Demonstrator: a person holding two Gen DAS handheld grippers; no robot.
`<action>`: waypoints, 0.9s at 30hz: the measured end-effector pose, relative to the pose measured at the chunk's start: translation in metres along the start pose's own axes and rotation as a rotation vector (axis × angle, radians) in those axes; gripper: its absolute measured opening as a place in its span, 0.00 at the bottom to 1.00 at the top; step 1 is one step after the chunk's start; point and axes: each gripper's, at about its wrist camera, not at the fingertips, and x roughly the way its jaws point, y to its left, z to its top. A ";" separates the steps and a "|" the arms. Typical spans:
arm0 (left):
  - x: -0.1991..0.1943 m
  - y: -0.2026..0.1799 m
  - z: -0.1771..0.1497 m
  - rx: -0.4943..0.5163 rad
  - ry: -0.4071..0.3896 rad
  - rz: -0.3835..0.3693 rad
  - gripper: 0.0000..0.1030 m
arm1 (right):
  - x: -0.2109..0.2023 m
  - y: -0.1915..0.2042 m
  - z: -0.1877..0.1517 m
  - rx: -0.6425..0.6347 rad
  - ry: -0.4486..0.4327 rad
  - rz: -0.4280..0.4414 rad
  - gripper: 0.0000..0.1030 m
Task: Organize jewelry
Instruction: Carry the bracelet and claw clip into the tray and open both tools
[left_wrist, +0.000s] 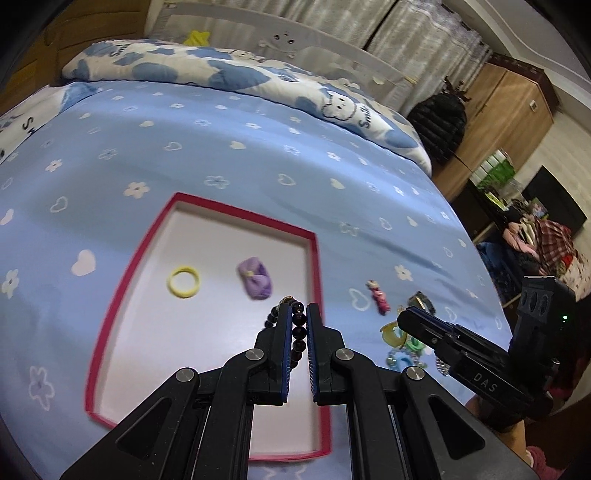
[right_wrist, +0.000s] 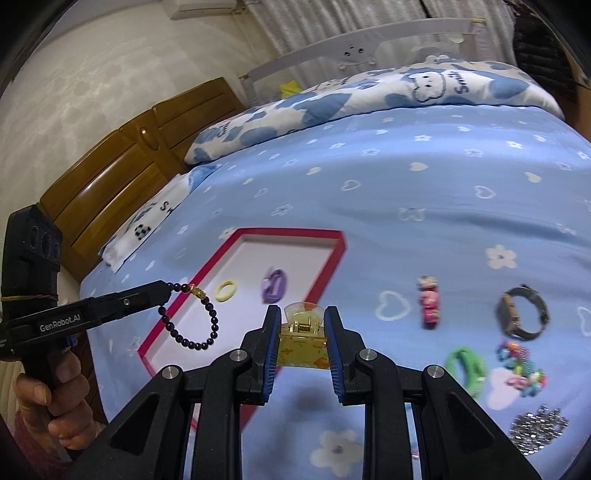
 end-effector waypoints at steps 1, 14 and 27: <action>-0.001 0.002 -0.001 -0.004 0.000 0.002 0.06 | 0.003 0.004 0.001 -0.006 0.003 0.005 0.23; 0.026 0.043 0.010 -0.098 0.049 0.006 0.06 | 0.062 0.043 0.011 -0.063 0.066 0.054 0.23; 0.055 0.067 0.011 -0.108 0.073 0.166 0.06 | 0.113 0.056 0.000 -0.148 0.142 0.006 0.23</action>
